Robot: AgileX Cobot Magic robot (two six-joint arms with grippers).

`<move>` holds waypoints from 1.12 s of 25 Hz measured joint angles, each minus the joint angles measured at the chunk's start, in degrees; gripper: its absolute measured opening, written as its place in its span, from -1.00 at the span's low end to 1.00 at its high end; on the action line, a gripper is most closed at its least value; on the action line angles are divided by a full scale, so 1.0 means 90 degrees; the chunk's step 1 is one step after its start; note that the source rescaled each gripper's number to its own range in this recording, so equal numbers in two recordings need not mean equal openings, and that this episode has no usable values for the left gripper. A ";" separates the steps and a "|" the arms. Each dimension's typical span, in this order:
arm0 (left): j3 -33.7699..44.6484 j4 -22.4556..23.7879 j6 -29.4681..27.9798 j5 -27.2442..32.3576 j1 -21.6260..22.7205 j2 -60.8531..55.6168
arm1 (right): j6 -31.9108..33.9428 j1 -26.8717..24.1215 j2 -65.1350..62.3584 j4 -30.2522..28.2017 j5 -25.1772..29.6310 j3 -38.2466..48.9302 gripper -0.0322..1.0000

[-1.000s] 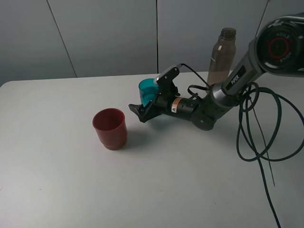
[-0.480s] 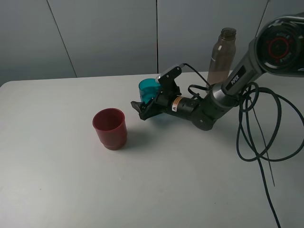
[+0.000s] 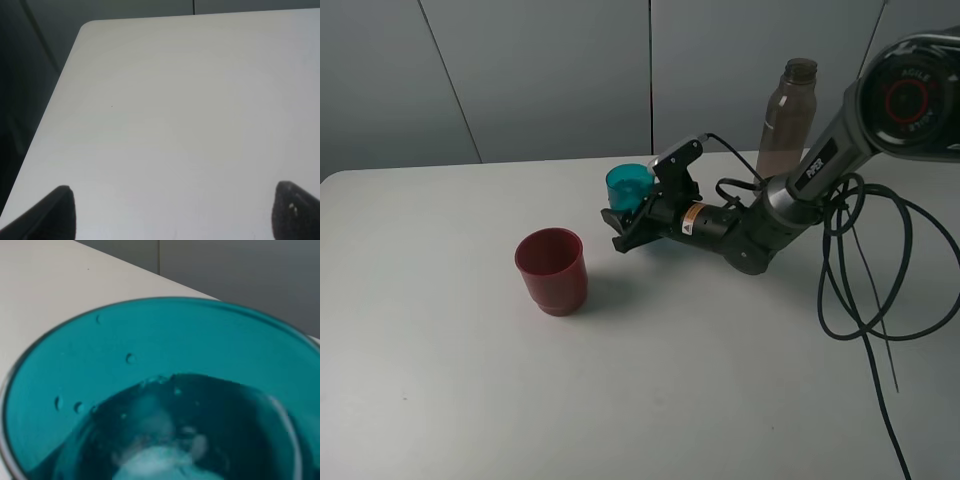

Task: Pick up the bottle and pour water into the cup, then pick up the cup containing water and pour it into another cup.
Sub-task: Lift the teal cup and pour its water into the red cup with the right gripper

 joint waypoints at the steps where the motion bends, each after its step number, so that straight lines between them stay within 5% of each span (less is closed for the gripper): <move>1: 0.0000 0.0000 0.0000 0.0000 0.0000 0.0000 | 0.0000 0.0000 0.0000 0.0000 0.0000 0.0000 -0.81; 28: 0.0000 0.0000 0.0000 0.0000 0.0000 0.0000 | 0.0000 0.0334 -0.1388 -0.0825 0.0693 0.0000 -0.81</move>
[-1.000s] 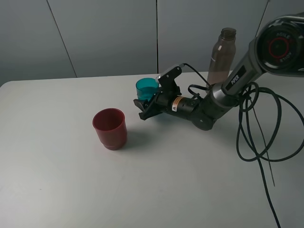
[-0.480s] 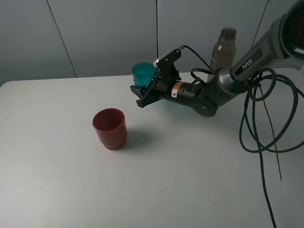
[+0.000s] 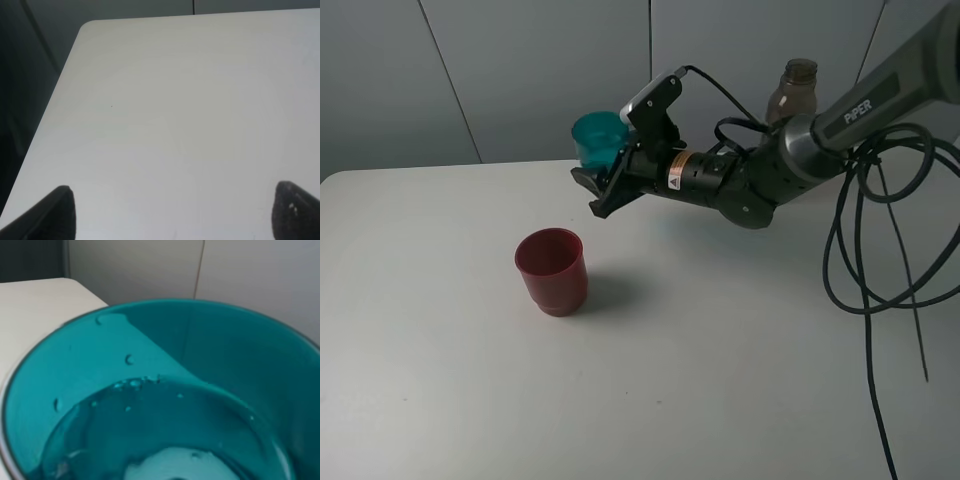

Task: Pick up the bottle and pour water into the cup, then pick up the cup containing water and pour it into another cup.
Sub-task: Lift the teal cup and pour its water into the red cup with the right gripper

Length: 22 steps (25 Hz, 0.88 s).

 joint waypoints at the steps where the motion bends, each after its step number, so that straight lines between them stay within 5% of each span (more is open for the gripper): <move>1: 0.0000 0.0000 0.0000 0.0000 0.0000 0.0000 | 0.0000 0.0057 -0.0009 -0.0020 0.0000 0.0000 -0.81; 8: 0.0000 0.0000 0.0000 0.0000 0.0000 0.0000 | -0.0264 0.0305 -0.0009 -0.0318 0.0108 0.0000 -0.81; 22: 0.0000 0.0000 0.0000 0.0000 0.0000 0.0000 | -0.2088 0.0426 -0.0009 -0.0554 0.0164 0.0000 -0.81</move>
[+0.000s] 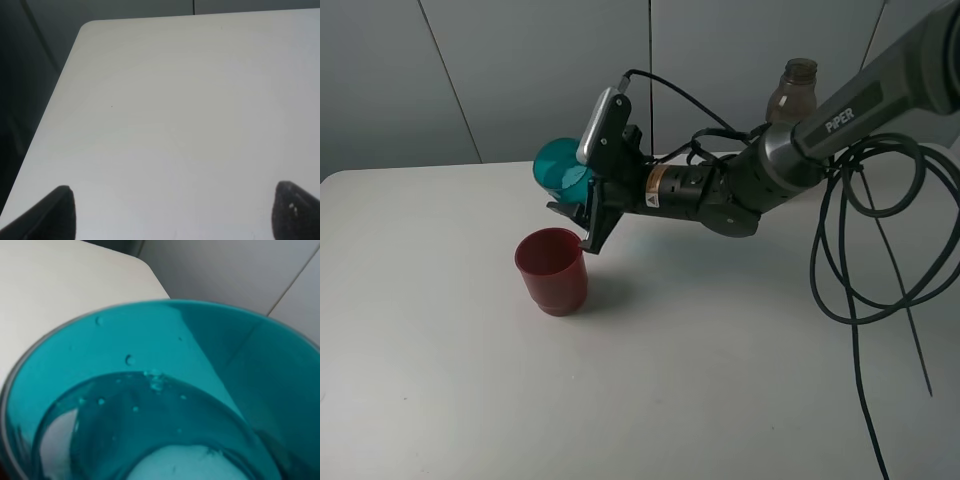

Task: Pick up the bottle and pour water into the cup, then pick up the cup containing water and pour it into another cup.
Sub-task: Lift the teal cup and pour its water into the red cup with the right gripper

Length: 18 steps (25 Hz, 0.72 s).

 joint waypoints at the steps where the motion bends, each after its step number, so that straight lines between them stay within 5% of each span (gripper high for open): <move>1: 0.0000 0.0000 0.0000 0.0000 0.0000 0.0000 | -0.0151 0.0000 0.0000 0.0000 0.0000 0.0000 -0.81; 18: 0.0000 0.0000 0.0000 0.0000 0.0000 0.0000 | -0.2713 0.0000 0.0000 -0.0165 0.0000 0.0000 -0.81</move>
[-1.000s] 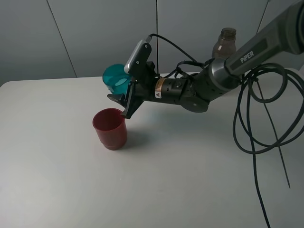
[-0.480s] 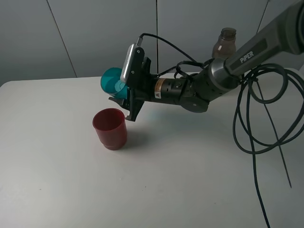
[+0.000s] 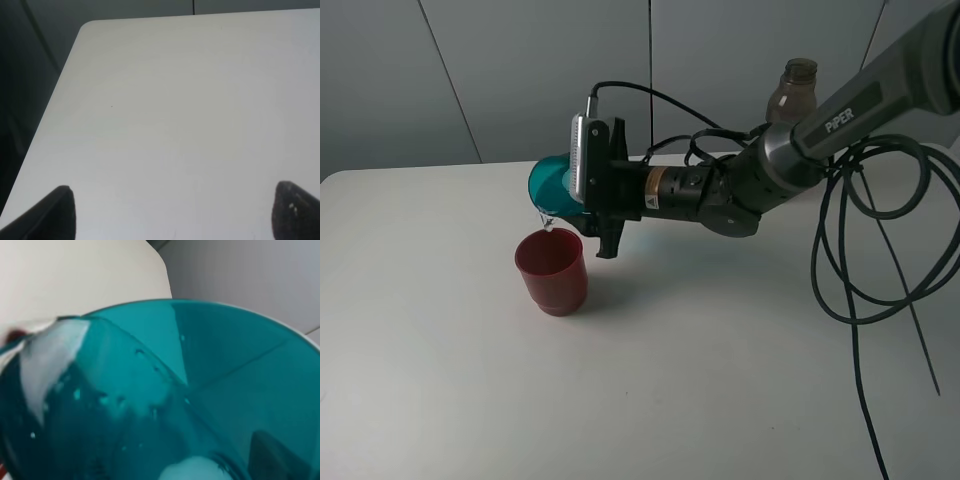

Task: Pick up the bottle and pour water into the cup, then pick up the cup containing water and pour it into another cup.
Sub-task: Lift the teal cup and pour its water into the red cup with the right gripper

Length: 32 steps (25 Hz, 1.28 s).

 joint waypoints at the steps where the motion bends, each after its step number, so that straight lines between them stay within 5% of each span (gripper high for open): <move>1: 0.0000 0.0000 0.0000 0.0000 0.0000 0.0000 | -0.0169 0.0000 0.0000 0.0000 0.0000 0.0000 -0.81; 32: 0.0000 0.0000 0.0044 0.0000 0.0000 0.0000 | -0.2895 0.0004 0.0000 0.0343 -0.0390 0.0000 -0.81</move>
